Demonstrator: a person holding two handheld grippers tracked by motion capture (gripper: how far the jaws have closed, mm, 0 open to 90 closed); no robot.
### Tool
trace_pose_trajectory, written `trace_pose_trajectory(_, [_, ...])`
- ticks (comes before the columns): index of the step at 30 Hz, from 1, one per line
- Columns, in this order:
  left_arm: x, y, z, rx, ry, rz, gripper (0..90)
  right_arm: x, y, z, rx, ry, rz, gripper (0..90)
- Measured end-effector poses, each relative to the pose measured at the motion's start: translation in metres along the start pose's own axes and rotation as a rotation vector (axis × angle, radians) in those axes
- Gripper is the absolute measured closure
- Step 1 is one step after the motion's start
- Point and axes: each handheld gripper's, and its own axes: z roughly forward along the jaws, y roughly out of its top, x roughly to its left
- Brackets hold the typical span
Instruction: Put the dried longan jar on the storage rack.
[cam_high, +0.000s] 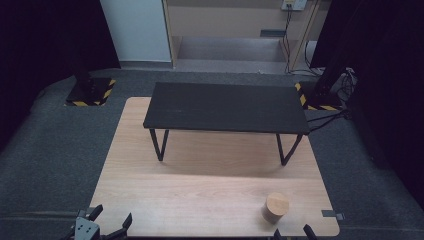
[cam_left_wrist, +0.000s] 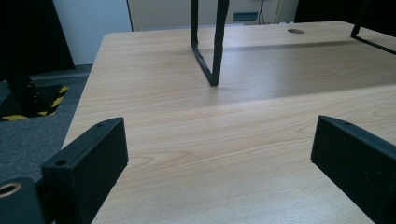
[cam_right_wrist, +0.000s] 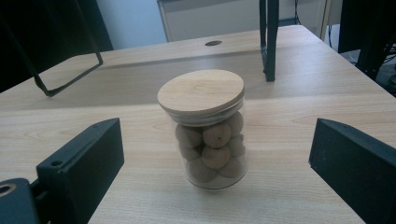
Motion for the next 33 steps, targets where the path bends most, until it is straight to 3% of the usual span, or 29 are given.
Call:
trace_pose_trajectory(20, [-0.003, -0.003, -0.002, -0.01, -0.025, 0.001, 2.6, 0.016, -0.015, 0.003, -0.026, -0.023, -0.021, 2.1])
trace_pose_trajectory(33, [-0.007, -0.001, 0.004, -0.004, -0.045, 0.011, 2.7, 0.033, -0.03, 0.036, -0.048, -0.086, -0.048, 1.3])
